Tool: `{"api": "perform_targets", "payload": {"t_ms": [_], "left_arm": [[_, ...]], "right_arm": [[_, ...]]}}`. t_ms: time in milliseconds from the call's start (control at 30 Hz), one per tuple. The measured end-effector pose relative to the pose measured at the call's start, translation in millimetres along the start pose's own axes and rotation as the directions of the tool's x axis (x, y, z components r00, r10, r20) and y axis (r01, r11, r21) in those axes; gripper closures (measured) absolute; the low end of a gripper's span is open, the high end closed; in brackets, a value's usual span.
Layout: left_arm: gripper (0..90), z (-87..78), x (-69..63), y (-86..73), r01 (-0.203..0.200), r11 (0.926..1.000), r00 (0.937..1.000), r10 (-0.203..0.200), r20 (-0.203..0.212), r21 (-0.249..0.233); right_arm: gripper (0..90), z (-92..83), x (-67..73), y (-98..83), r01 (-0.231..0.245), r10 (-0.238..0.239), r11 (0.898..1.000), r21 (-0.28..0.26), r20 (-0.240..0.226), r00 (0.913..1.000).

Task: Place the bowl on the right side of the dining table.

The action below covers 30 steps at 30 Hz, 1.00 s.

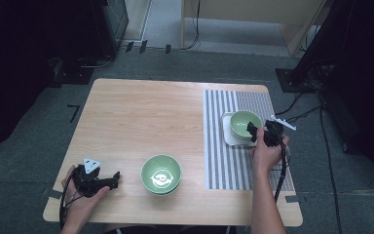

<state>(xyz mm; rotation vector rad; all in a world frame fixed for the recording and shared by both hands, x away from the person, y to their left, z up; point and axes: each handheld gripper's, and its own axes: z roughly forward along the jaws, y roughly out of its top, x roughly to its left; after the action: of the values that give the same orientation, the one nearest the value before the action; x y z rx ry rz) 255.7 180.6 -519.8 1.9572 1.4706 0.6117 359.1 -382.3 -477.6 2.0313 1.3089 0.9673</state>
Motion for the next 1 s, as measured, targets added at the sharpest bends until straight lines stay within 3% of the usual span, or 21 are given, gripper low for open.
{"api": "perform_targets", "payload": {"t_ms": [67, 233, 533, 833, 1000], "left_arm": [[0.0, 0.0, 0.0, 0.0, 0.000, 1.0000, 1.0000, 0.000, 0.000, 0.000], [0.0, 0.2, -0.4, 0.2, 0.000, 1.0000, 1.0000, 0.000, 0.001, -0.001], [0.0, 0.2, -0.4, 0.2, 0.001, 1.0000, 1.0000, -0.001, 0.001, -0.001], [0.0, 0.4, -0.6, 0.4, -0.002, 1.0000, 1.0000, 0.002, 0.002, 0.000], [0.0, 0.4, -0.7, 0.4, -0.001, 1.0000, 1.0000, 0.001, 0.002, -0.001]], "right_arm": [[15.3, -4.0, -1.1, -0.1, -0.002, 0.002, 1.000, -0.015, -0.017, 0.9999], [15.4, -14.5, 0.5, -4.2, 0.052, -0.055, 0.997, -0.050, -0.043, 0.9976], [17.2, -29.6, -7.6, -10.3, 0.087, -0.091, 0.994, -0.066, -0.067, 0.9935], [16.8, -43.5, -11.7, -22.4, 0.169, -0.177, 0.982, -0.085, -0.085, 0.9806], [16.9, -51.7, -13.8, -30.8, 0.180, -0.188, 0.979, -0.094, -0.093, 0.9777]]}}
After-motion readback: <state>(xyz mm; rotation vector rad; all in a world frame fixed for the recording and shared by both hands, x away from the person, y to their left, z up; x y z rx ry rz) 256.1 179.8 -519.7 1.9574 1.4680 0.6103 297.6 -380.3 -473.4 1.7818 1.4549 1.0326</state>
